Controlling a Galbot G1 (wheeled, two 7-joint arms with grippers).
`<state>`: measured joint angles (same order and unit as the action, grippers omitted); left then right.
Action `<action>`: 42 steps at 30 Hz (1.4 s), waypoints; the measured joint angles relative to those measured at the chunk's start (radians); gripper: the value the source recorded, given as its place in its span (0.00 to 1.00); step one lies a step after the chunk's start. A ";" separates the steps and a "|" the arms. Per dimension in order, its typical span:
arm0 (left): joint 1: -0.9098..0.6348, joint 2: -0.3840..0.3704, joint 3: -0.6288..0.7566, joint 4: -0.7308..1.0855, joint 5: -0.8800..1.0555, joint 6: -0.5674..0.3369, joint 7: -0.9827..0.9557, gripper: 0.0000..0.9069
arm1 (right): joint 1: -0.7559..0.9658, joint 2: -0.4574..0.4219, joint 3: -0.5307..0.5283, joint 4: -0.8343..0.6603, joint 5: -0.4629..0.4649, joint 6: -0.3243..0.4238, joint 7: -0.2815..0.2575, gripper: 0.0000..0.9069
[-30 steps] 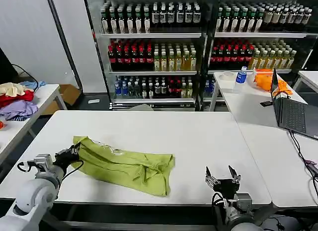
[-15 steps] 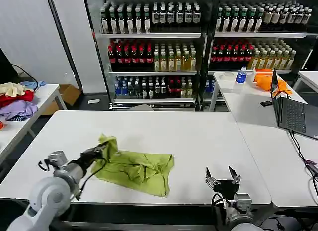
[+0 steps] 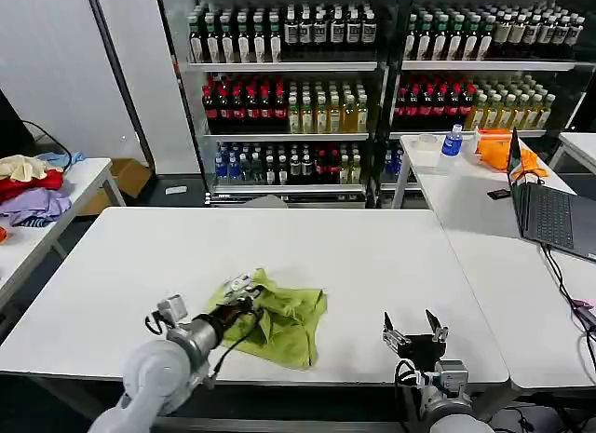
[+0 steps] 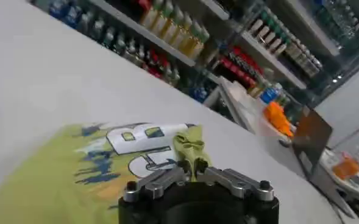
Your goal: Fold and organize the clothes.
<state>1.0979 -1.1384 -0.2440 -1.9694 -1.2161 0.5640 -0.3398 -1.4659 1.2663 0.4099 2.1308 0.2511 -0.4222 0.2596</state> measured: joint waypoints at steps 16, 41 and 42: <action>-0.013 -0.075 0.112 -0.003 0.054 0.001 0.032 1.00 | 0.012 0.001 -0.003 -0.013 0.000 0.002 -0.006 1.00; 0.057 0.058 -0.067 0.035 0.161 -0.033 0.102 1.00 | -0.014 0.018 0.005 0.014 -0.004 -0.006 -0.001 1.00; 0.058 0.059 -0.069 0.045 0.165 -0.032 0.105 1.00 | -0.016 0.019 0.005 0.016 -0.004 -0.006 -0.001 1.00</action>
<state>1.1562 -1.0793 -0.3131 -1.9243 -1.0514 0.5323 -0.2351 -1.4817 1.2851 0.4152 2.1466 0.2471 -0.4283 0.2587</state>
